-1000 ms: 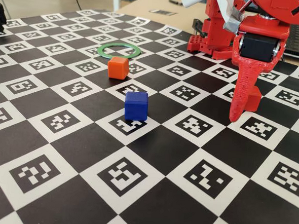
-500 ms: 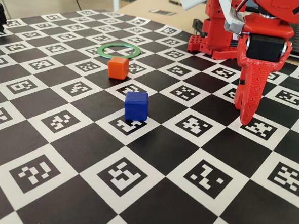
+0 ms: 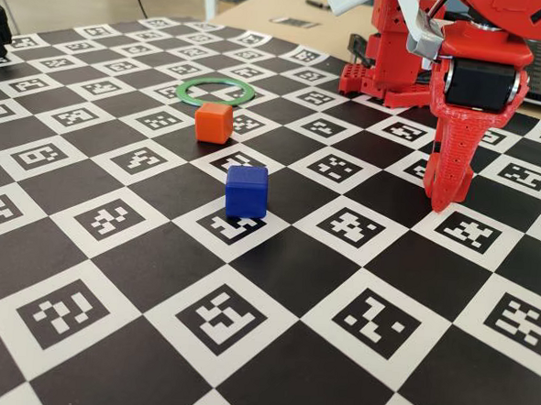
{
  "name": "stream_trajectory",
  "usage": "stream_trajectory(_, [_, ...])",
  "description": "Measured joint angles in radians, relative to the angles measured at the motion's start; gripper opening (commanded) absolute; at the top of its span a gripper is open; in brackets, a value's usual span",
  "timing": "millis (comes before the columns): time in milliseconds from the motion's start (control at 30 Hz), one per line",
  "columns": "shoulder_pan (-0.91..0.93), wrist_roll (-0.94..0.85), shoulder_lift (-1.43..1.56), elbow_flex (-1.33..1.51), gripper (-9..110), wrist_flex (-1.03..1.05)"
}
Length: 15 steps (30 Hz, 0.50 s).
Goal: Grab the red cube then put it in the green circle then put the blue cube on top and finally the orange cube on top
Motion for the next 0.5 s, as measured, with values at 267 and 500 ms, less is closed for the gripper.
stream_trajectory(267, [0.000,0.077,0.000,-0.072,7,0.077])
stream_trajectory(500, [0.044,0.092,0.000,-0.153,6,0.201])
